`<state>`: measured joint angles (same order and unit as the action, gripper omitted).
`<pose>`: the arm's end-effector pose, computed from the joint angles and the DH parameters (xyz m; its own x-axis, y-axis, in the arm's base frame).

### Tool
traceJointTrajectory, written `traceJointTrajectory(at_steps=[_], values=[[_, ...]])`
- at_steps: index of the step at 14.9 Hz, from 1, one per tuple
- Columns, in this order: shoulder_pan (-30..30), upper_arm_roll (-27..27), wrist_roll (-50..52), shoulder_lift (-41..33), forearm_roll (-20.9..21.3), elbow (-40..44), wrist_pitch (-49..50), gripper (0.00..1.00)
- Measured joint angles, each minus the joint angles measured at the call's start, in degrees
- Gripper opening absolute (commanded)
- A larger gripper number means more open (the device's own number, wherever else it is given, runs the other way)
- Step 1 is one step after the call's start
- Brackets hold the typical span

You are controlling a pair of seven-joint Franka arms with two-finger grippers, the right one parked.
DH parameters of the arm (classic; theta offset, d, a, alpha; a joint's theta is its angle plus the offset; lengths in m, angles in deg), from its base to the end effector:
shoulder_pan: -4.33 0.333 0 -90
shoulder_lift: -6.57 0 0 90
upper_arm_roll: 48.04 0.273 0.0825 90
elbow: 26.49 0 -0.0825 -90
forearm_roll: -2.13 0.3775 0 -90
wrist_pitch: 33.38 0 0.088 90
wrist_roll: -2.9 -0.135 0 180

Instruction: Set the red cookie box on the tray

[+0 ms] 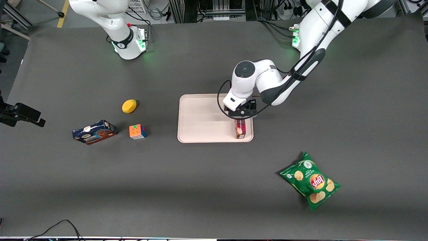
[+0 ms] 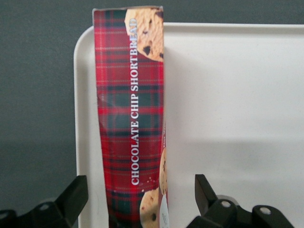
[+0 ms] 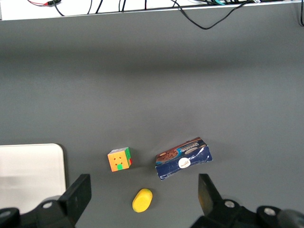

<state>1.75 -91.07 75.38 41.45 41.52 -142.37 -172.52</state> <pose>0.4018 -0.4141 0.1592 0.9977 0.0347 0.0582 0.0339 -0.9993 0.0149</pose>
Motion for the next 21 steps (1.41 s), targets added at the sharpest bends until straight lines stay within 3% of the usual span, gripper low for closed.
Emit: traceJointTrajectory(at_steps=[6,11,14,17,21], values=[[0.28,-1.19,-0.16,-1.30,0.37,4.89,5.56,1.00],[0.37,-7.50,-11.12,-4.66,-1.12,18.35,28.80,1.00],[0.88,-8.17,-19.06,-7.21,-5.87,25.20,36.13,1.00],[3.55,-7.91,-29.17,-12.09,-12.11,26.95,39.25,1.00],[6.14,-0.79,-43.39,-21.24,-20.86,27.15,42.66,1.00]])
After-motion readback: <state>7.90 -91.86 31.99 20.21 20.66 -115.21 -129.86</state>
